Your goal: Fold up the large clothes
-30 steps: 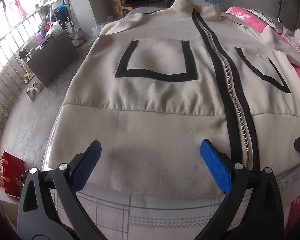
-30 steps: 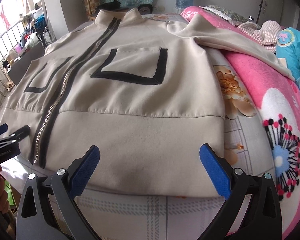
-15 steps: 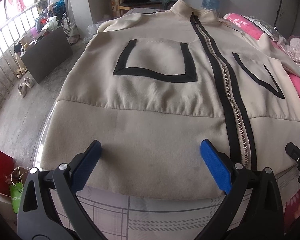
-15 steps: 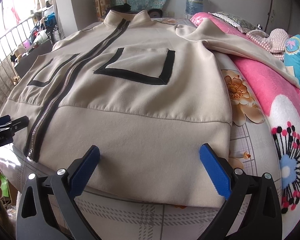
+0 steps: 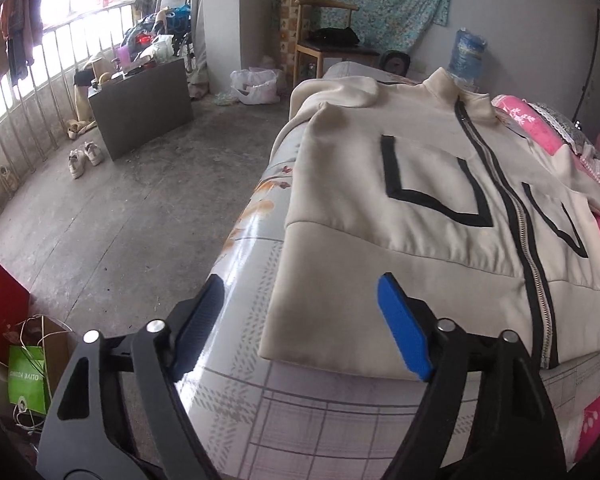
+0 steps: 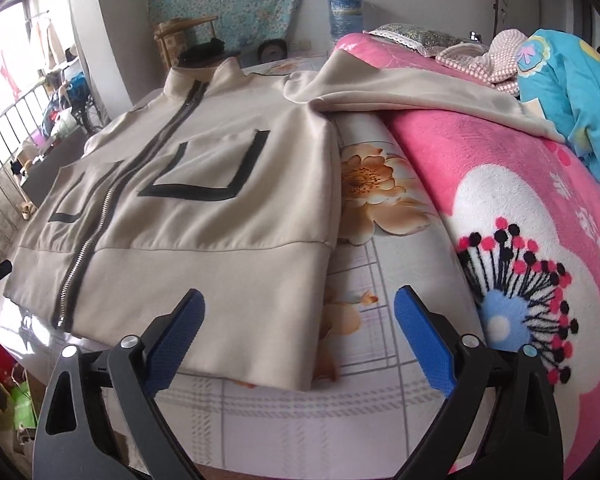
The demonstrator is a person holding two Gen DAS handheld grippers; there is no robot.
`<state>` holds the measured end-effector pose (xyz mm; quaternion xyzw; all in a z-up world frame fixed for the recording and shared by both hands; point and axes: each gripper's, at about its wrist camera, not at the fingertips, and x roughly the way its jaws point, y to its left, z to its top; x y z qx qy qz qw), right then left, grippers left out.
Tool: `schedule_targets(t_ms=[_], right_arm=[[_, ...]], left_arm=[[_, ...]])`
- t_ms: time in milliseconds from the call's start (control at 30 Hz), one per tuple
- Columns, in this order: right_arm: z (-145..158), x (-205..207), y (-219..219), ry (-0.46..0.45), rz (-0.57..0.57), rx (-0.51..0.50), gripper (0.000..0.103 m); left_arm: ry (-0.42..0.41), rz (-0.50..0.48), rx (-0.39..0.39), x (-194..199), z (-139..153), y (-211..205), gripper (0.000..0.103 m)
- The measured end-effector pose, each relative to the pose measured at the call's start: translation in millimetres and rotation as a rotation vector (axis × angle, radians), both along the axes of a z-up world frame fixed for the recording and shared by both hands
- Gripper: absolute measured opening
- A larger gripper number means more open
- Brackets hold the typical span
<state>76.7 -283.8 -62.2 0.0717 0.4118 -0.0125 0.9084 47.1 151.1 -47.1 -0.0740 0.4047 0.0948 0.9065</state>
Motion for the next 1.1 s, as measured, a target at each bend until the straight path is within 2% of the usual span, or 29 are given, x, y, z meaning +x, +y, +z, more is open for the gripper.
schedule_targets(t_ms=[100, 167, 333, 500, 633, 767, 900, 967, 1067, 1100], right_arm=[[-6.6, 8.1, -2.7, 0.018, 0.007, 0.014, 0.081], [-9.2, 8.6, -1.1, 0.026, 0.007, 0.003, 0.078], [-12.0, 1.5, 2.6, 0.047, 0.015, -0.009, 0.065], [-11.7, 3.6, 0.8, 0.055, -0.001, -0.018, 0.052], [-14.9, 12.2, -3.1, 0.048, -0.011, 0.011, 0.040], [-19.6, 18.7, 6.9, 0.023, 0.011, -0.017, 0.029], [-14.3, 23.9, 10.0, 0.017, 0.020, -0.029, 0.011], [-5.9, 22.2, 6.5, 0.002, 0.028, -0.013, 0.007], [12.9, 14.3, 4.3, -0.034, 0.044, -0.033, 0.006], [18.9, 10.7, 4.6, -0.045, 0.051, -0.048, 0.006]], left_arm=[[0.029, 0.012, -0.067, 7.5, -13.4, 11.7, 0.057], [0.021, 0.007, -0.055, 7.1, -13.5, 10.5, 0.056], [0.014, -0.032, -0.062, 2.8, -14.5, 5.6, 0.042], [-0.004, -0.030, -0.056, 4.7, -16.8, 4.1, 0.038], [0.002, -0.019, -0.030, 9.7, -17.0, 0.8, 0.031], [0.008, -0.034, 0.002, 12.9, -15.9, -5.4, 0.017], [0.038, -0.080, 0.127, 17.5, -12.5, -23.8, 0.009], [0.035, -0.091, 0.158, 14.3, -6.7, -27.7, 0.008], [-0.017, -0.102, 0.149, -0.4, 13.3, -28.2, 0.008], [-0.041, -0.104, 0.142, -8.4, 21.9, -29.2, 0.005]])
